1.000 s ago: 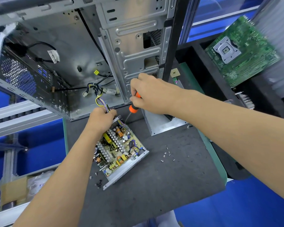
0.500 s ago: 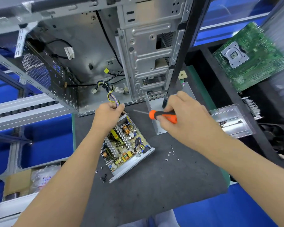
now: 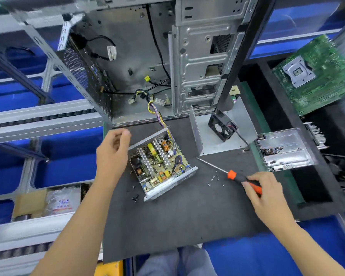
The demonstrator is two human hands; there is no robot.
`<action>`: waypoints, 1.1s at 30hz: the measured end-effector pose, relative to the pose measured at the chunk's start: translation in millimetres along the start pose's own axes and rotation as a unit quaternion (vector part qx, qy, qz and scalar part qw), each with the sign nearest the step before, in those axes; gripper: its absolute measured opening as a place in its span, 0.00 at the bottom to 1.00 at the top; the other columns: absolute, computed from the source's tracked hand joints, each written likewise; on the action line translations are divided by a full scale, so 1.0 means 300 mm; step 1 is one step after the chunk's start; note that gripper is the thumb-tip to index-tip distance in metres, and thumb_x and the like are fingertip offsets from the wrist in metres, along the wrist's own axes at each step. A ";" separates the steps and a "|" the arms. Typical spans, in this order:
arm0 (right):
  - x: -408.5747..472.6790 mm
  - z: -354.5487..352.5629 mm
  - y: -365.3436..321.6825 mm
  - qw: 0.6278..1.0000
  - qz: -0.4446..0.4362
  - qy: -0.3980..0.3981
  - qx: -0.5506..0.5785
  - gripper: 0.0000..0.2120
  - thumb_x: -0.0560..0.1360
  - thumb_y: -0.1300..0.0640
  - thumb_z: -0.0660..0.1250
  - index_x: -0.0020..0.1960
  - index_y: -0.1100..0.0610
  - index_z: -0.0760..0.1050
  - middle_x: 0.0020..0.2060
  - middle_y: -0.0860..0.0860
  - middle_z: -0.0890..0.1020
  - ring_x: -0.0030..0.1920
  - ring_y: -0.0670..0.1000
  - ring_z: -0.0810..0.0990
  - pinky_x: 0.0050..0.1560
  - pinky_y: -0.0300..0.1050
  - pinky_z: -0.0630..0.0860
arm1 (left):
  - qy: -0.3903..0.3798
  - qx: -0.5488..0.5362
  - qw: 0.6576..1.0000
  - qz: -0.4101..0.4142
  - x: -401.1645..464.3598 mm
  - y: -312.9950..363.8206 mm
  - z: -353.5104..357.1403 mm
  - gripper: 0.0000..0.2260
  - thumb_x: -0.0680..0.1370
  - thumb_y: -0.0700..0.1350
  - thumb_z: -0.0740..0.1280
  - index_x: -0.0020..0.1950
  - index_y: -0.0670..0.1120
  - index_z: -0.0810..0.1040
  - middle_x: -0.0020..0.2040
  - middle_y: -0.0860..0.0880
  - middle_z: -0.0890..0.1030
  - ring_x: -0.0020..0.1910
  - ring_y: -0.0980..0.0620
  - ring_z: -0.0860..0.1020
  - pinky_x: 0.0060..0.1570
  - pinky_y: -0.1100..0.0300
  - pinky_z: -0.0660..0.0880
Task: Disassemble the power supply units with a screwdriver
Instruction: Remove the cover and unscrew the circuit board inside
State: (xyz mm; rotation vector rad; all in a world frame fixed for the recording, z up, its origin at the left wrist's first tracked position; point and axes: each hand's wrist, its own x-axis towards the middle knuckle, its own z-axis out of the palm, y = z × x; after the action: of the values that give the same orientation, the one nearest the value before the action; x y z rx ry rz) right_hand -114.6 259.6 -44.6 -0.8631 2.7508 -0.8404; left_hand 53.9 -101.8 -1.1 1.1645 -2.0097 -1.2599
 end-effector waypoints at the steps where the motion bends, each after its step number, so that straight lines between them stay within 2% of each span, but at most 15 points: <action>1: 0.006 0.003 -0.001 0.999 -0.013 0.007 -0.041 0.10 0.71 0.60 0.76 0.49 0.54 0.76 0.45 0.46 0.76 0.47 0.54 0.73 0.46 0.48 0.61 | -0.012 -0.025 1.000 -0.006 -0.024 -0.019 -0.014 0.17 0.76 0.63 0.62 0.58 0.55 0.77 0.55 0.56 0.83 0.55 0.64 0.79 0.53 0.74 0.72; 3: 0.019 -0.003 -0.020 0.996 0.002 0.004 -0.084 0.09 0.71 0.57 0.76 0.48 0.54 0.78 0.45 0.47 0.77 0.50 0.58 0.72 0.47 0.50 0.61 | -0.057 -0.057 0.997 -0.001 -0.070 -0.056 -0.036 0.26 0.73 0.61 0.63 0.68 0.53 0.70 0.63 0.53 0.79 0.62 0.61 0.76 0.61 0.67 0.71; 5: 0.029 -0.007 -0.061 0.995 0.036 0.016 -0.096 0.11 0.72 0.53 0.75 0.51 0.55 0.79 0.50 0.51 0.77 0.52 0.61 0.71 0.49 0.54 0.66 | -0.114 -0.045 0.992 0.013 -0.115 -0.090 -0.051 0.38 0.69 0.62 0.68 0.75 0.54 0.59 0.71 0.53 0.71 0.68 0.58 0.71 0.69 0.61 0.68; 6: 0.039 -0.010 -0.103 0.995 0.033 0.035 -0.088 0.13 0.73 0.51 0.74 0.53 0.56 0.79 0.52 0.53 0.76 0.53 0.62 0.71 0.50 0.57 0.67 | -0.144 -0.039 0.989 0.013 -0.136 -0.104 -0.055 0.47 0.66 0.66 0.72 0.78 0.54 0.54 0.74 0.54 0.67 0.71 0.58 0.68 0.71 0.61 0.65; 8: 0.073 -0.007 -0.246 0.996 -0.033 0.075 -0.032 0.16 0.75 0.48 0.71 0.55 0.59 0.77 0.51 0.53 0.75 0.52 0.60 0.72 0.54 0.56 0.70 | -0.200 -0.035 0.979 -0.001 -0.174 -0.121 -0.056 0.63 0.55 0.72 0.78 0.80 0.60 0.44 0.76 0.64 0.58 0.75 0.63 0.60 0.72 0.64 0.60; 11: 0.138 0.046 -0.537 0.991 -0.116 0.061 -0.001 0.25 0.73 0.37 0.63 0.54 0.58 0.74 0.46 0.52 0.76 0.48 0.58 0.75 0.50 0.54 0.72 | -0.240 -0.002 0.971 0.011 -0.209 -0.149 -0.046 0.71 0.49 0.55 0.84 0.76 0.70 0.35 0.74 0.77 0.46 0.75 0.72 0.49 0.74 0.58 0.55; 13: 0.183 0.110 -0.710 0.993 -0.086 -0.015 -0.083 0.34 0.69 0.26 0.55 0.54 0.56 0.71 0.46 0.54 0.79 0.49 0.60 0.75 0.50 0.55 0.69 | -0.256 0.026 0.966 0.010 -0.214 -0.157 -0.048 0.75 0.48 0.55 0.86 0.75 0.70 0.31 0.75 0.76 0.41 0.76 0.71 0.46 0.74 0.56 0.54; 15: 0.215 0.184 -0.812 0.974 -0.039 -0.103 -0.196 0.41 0.66 0.20 0.50 0.56 0.56 0.70 0.53 0.56 0.80 0.55 0.60 0.73 0.53 0.57 0.65 | -0.270 0.055 0.961 0.013 -0.213 -0.163 -0.059 0.77 0.46 0.62 0.85 0.74 0.69 0.29 0.78 0.69 0.37 0.78 0.67 0.44 0.75 0.56 0.54; 18: 0.245 0.271 -0.850 0.950 0.011 -0.171 -0.259 0.45 0.64 0.18 0.54 0.61 0.56 0.69 0.59 0.56 0.78 0.59 0.60 0.69 0.55 0.57 0.61 | -0.265 0.099 0.958 0.054 -0.209 -0.162 -0.067 0.76 0.47 0.69 0.83 0.75 0.65 0.27 0.79 0.64 0.35 0.78 0.65 0.42 0.75 0.56 0.54; 22: 0.266 0.325 -0.836 0.951 0.006 -0.141 -0.275 0.37 0.67 0.25 0.62 0.60 0.56 0.69 0.55 0.55 0.80 0.57 0.59 0.73 0.53 0.54 0.64 | -0.247 0.104 0.961 0.068 -0.202 -0.163 -0.059 0.72 0.53 0.67 0.82 0.76 0.64 0.28 0.81 0.60 0.42 0.80 0.59 0.48 0.77 0.51 0.57; 25: 0.265 0.328 -0.833 0.959 -0.006 -0.124 -0.255 0.34 0.66 0.28 0.65 0.55 0.56 0.70 0.51 0.54 0.81 0.54 0.58 0.76 0.51 0.53 0.66 | -0.235 0.118 0.963 0.054 -0.196 -0.176 -0.047 0.73 0.52 0.66 0.82 0.73 0.66 0.25 0.81 0.58 0.48 0.78 0.55 0.54 0.74 0.53 0.60; 29: 0.269 0.307 -0.822 0.964 -0.042 -0.086 -0.247 0.31 0.64 0.29 0.64 0.50 0.56 0.70 0.46 0.52 0.81 0.49 0.57 0.77 0.47 0.52 0.64 | -0.236 0.137 0.960 0.066 -0.187 -0.191 -0.033 0.73 0.51 0.67 0.80 0.74 0.63 0.23 0.80 0.59 0.42 0.78 0.50 0.52 0.73 0.54 0.57; 33: 0.275 0.275 -0.803 0.968 -0.064 -0.062 -0.233 0.29 0.64 0.29 0.63 0.44 0.54 0.63 0.42 0.51 0.81 0.46 0.57 0.78 0.44 0.52 0.58 | -0.235 0.136 0.959 0.075 -0.184 -0.200 -0.028 0.73 0.52 0.66 0.80 0.75 0.62 0.25 0.80 0.54 0.47 0.78 0.49 0.54 0.73 0.53 0.59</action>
State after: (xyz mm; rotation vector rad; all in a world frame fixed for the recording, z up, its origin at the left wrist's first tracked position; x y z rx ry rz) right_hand -42.1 10.5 21.6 -1.1322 2.8439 -0.1345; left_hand 112.6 -70.9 -49.3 0.8553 -2.6355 -1.3001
